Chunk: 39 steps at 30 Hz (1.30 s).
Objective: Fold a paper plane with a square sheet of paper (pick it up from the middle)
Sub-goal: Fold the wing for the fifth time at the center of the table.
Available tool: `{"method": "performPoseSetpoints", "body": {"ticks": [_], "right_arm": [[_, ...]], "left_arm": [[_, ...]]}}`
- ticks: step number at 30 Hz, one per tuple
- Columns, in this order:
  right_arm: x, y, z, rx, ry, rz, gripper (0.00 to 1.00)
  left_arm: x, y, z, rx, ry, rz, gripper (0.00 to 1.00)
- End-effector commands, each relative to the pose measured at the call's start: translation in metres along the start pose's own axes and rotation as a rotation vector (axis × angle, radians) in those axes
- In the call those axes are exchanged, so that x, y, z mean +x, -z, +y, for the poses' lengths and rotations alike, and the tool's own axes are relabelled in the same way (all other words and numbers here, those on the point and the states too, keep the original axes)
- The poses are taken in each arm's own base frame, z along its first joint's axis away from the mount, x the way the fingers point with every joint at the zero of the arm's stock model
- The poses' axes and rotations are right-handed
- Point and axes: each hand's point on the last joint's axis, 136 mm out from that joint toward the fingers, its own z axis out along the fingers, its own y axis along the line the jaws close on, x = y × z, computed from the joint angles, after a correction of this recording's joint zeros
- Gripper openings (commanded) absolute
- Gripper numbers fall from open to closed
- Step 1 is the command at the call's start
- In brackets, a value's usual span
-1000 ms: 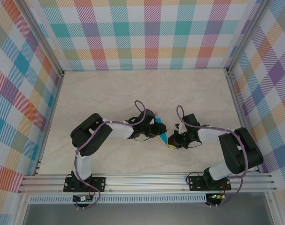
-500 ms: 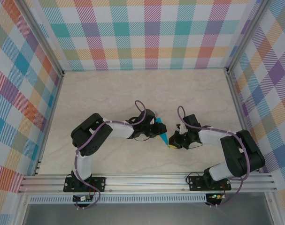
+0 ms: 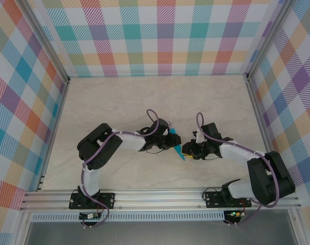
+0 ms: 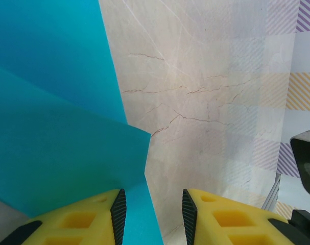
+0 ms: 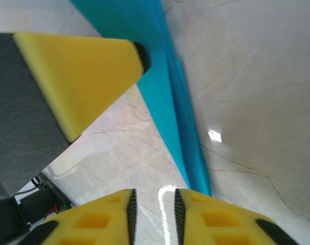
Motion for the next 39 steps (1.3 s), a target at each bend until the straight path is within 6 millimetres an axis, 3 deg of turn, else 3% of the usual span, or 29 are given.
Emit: {"method": "performPoseSetpoints", "body": {"ticks": [1,6,12,17,24,32,39], "right_arm": [[-0.008,0.003,-0.004,0.05,0.024,-0.022,0.33],[-0.007,-0.006,-0.002,0.013,0.028,0.014,0.39],[-0.006,-0.013,0.005,-0.032,0.046,0.062,0.38],[-0.002,-0.02,-0.003,-0.01,0.046,0.103,0.32],[0.005,-0.026,-0.029,0.105,0.015,0.121,0.25],[0.008,-0.025,-0.033,0.117,0.011,0.122,0.15],[0.011,-0.025,-0.032,0.104,0.012,0.133,0.14]], "left_arm": [[0.014,-0.01,0.028,-0.084,0.018,0.053,0.37],[0.014,-0.01,0.029,-0.084,0.021,0.053,0.37],[0.014,-0.01,0.028,-0.081,0.02,0.052,0.37],[0.013,-0.01,0.026,-0.078,0.019,0.051,0.37],[0.014,-0.008,0.026,-0.081,0.018,0.052,0.37],[0.014,-0.008,0.026,-0.08,0.018,0.052,0.37],[0.014,-0.008,0.027,-0.084,0.02,0.053,0.37]]}}
